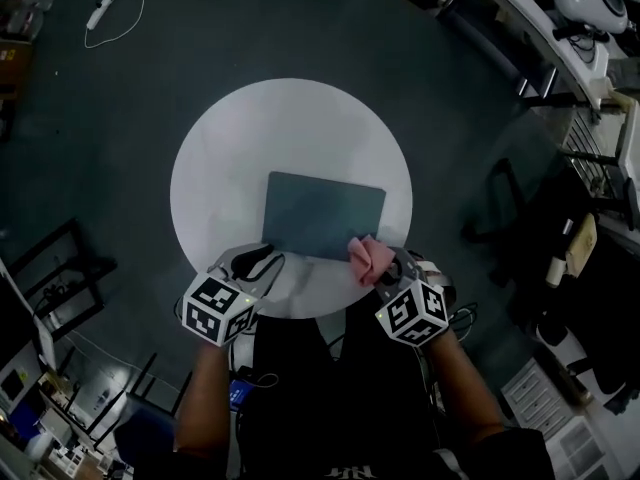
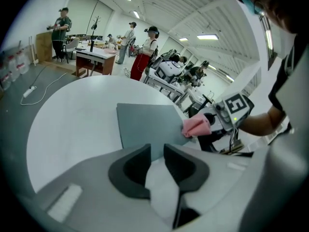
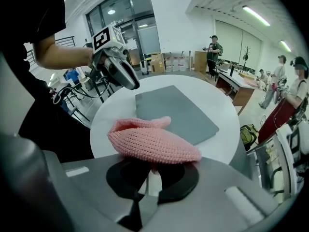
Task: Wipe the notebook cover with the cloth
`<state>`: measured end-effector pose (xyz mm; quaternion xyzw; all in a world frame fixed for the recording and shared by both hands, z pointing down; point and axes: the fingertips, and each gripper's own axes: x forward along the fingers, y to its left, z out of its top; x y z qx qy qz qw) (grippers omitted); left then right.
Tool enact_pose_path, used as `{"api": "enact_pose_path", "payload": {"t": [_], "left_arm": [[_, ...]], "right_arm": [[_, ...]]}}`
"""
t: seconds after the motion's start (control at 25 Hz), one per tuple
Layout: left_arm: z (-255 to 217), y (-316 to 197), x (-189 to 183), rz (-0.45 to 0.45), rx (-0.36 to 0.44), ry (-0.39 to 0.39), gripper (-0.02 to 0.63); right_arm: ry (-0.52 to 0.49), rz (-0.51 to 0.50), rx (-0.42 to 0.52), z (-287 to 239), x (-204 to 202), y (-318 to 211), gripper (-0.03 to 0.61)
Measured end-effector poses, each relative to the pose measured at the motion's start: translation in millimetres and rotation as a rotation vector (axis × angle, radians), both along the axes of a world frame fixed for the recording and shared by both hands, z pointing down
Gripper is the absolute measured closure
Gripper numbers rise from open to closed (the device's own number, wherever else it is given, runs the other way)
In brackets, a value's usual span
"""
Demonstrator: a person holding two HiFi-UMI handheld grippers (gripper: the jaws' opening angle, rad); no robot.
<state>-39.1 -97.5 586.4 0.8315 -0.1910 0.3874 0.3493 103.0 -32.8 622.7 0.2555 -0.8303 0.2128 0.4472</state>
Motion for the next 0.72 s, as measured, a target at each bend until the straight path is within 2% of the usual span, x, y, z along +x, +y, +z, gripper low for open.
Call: {"api": "enact_pose_path", "payload": {"t": [0.2,0.28,0.36,0.52,0.72], "left_arm": [[-21.0,7.6,27.1,0.006,0.047,0.058,0.531],[-39.5,11.7,36.4,-0.002,0.059,0.112,0.532],[-65.6,16.9,44.8,0.008,0.09,0.162,0.534],[-129.9,19.6,52.9,0.027,0.202,0.212,0.536],[-240.0,13.5,49.9,-0.024,0.363,0.314,0.559]], "right_arm": [[0.062,-0.018,-0.01,-6.4,40.0,14.6,0.549],[0.028,-0.013,0.009,-23.0,41.2,12.2,0.549],[-0.072,0.009,0.042,-54.5,29.6,2.9,0.545],[-0.271,-0.003,0.175,-143.0,-9.1,-24.9,0.543],[-0.473,-0.049,0.306,-273.0,-51.1,-43.0,0.545]]}}
